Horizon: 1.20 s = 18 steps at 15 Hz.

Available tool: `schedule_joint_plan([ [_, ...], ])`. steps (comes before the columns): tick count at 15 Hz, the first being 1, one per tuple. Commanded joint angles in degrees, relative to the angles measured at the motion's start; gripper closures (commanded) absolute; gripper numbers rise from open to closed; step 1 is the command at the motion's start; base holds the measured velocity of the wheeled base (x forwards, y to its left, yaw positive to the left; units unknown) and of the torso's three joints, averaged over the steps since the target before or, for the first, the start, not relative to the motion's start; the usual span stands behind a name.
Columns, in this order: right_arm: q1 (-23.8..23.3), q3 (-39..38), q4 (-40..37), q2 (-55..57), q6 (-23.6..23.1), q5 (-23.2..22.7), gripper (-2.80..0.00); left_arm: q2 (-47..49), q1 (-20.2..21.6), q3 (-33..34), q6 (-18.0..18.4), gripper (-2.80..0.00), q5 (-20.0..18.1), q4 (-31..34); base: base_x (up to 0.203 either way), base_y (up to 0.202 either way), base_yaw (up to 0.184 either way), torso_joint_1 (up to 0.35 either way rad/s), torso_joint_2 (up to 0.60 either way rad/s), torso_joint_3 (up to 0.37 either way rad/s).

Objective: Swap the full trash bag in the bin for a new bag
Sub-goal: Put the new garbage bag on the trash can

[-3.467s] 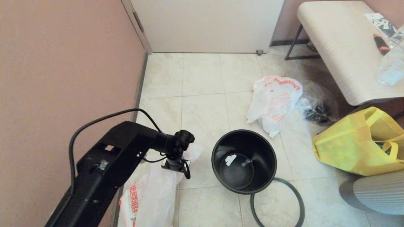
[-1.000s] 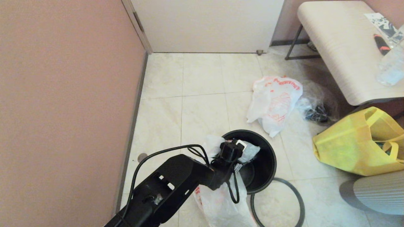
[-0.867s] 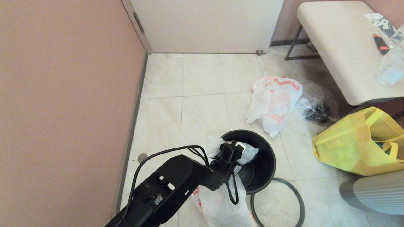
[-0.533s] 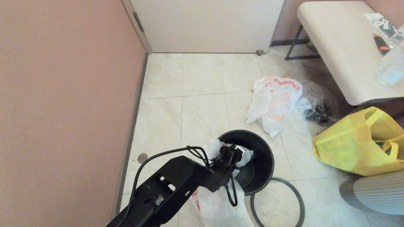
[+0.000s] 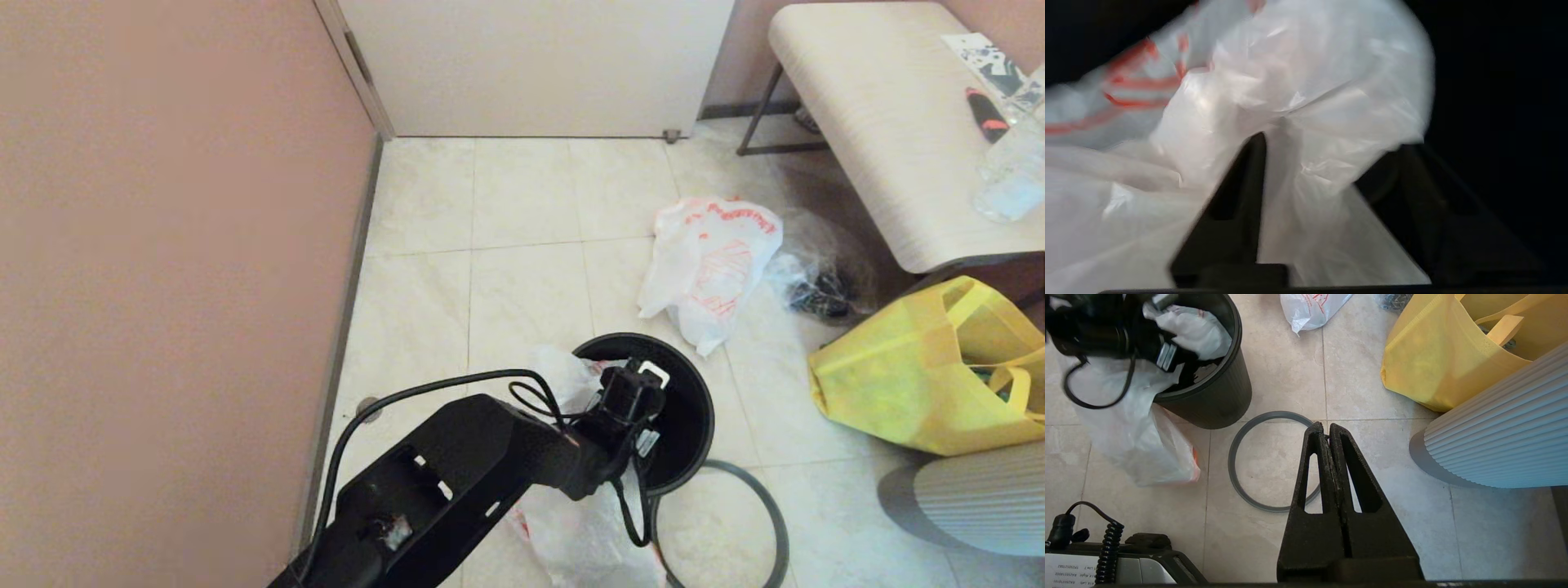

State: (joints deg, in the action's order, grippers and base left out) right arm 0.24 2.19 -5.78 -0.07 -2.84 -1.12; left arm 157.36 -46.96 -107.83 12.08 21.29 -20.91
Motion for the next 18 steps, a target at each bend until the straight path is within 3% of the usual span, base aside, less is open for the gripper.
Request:
schedule_joint_plan([
  [1,0.0,0.0,0.0,0.1,-0.1,0.0,0.0,-5.1,-2.0,2.6,-1.4,-2.8,0.1,-0.1,0.0,0.0,0.0,0.0,0.0,0.0],
  [6,0.0,0.0,0.0,0.1,-0.1,0.0,0.0,-11.7,-1.9,10.2,-5.7,-2.8,0.6,-0.2,0.0,0.0,0.0,0.0,0.0,0.0],
  [9,0.0,0.0,0.0,0.1,-0.1,0.0,0.0,-20.7,-1.8,21.2,-9.4,-2.8,1.9,-0.3,0.0,0.0,0.0,0.0,0.0,0.0],
  [15,0.0,0.0,0.0,0.1,0.3,0.0,0.0,-34.8,-7.6,38.1,-16.5,-2.8,14.4,-0.5,0.0,0.0,0.0,0.0,0.0,0.0],
  [18,0.0,0.0,0.0,0.1,0.3,0.0,0.0,-36.1,-4.5,41.9,-20.6,-2.8,16.5,-0.5,0.0,0.0,0.0,0.0,0.0,0.0],
])
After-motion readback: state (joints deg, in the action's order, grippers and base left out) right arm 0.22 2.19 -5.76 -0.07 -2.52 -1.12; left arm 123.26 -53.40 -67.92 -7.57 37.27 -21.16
